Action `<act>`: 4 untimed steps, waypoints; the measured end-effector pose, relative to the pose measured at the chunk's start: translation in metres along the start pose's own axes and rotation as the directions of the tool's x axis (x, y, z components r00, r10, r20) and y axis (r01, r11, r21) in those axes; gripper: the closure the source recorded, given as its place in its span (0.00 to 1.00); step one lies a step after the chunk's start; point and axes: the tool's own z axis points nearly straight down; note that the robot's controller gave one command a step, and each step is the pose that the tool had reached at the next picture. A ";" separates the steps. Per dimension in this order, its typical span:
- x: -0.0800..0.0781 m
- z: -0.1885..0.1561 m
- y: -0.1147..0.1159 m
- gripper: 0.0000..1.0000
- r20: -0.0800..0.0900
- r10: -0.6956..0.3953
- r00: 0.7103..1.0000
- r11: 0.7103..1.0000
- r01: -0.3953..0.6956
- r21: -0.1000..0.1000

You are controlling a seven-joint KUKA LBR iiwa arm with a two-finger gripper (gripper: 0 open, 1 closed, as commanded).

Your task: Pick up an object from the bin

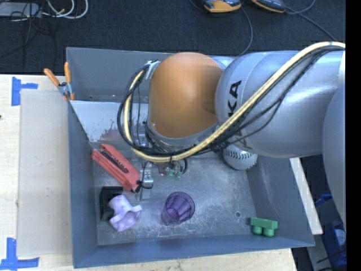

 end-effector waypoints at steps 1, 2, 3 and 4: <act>-0.001 -0.005 -0.001 0.00 0.007 0.005 1.000 1.000 -0.005 -0.001; -0.031 0.062 0.001 0.00 0.009 0.022 1.000 1.000 -0.022 -0.002; -0.082 0.072 0.008 0.00 0.005 0.131 0.991 0.991 -0.131 -0.001; -0.075 0.096 0.015 0.00 0.006 0.396 0.918 0.918 -0.396 -0.004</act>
Offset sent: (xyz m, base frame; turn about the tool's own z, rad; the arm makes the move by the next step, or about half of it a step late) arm 0.0660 0.0014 -0.1582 0.0446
